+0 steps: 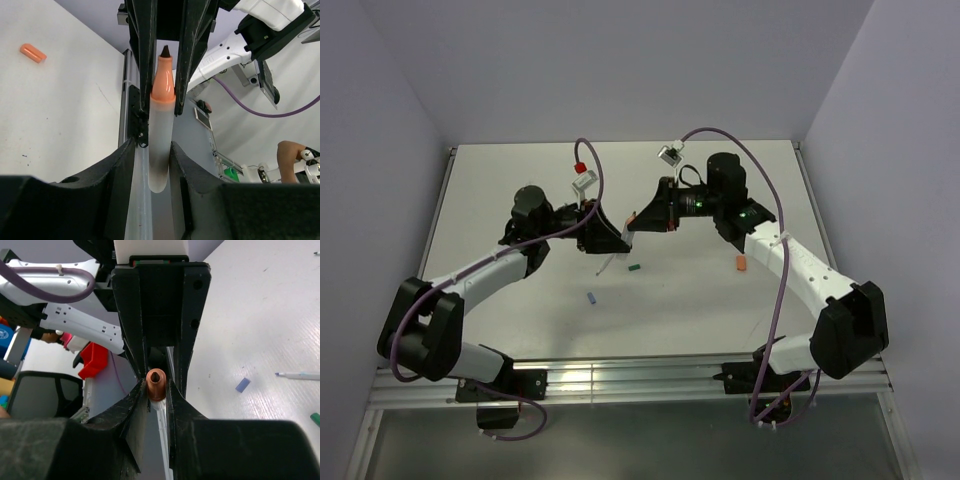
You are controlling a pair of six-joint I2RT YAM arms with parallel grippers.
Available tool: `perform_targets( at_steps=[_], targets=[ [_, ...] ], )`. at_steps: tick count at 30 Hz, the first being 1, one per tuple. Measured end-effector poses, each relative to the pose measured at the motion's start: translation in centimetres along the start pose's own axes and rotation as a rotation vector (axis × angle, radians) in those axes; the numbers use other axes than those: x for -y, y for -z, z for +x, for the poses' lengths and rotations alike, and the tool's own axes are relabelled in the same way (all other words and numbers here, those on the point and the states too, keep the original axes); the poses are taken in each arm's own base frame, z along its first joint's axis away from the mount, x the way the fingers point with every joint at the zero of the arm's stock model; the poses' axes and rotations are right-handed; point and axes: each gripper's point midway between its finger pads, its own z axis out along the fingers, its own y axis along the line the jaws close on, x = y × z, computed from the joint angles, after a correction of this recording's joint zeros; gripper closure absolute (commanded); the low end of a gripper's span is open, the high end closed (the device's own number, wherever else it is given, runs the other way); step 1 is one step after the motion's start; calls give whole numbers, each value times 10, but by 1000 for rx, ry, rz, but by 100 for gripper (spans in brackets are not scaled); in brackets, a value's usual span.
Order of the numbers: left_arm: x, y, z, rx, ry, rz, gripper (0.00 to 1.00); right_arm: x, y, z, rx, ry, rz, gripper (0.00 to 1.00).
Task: Insert the pens into the pen caps
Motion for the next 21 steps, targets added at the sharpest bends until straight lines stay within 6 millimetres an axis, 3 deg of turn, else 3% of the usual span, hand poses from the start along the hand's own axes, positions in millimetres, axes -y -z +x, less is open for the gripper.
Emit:
perform_targets(
  at_steps=[14, 18, 19, 20, 21],
  targets=[
    [-6, 4, 14, -29, -5, -33, 71, 8, 2, -2, 24, -7, 14, 100],
    [-6, 3, 15, -35, -15, -29, 91, 9, 3, -2, 26, -9, 21, 100],
    [-5, 4, 15, -36, -19, -26, 94, 9, 3, -2, 25, -10, 20, 95],
    [-5, 3, 15, -37, -22, -25, 100, 9, 3, -2, 26, -9, 20, 67],
    [-5, 3, 15, -37, -23, -24, 100, 9, 3, -2, 25, -11, 20, 54]
  ],
)
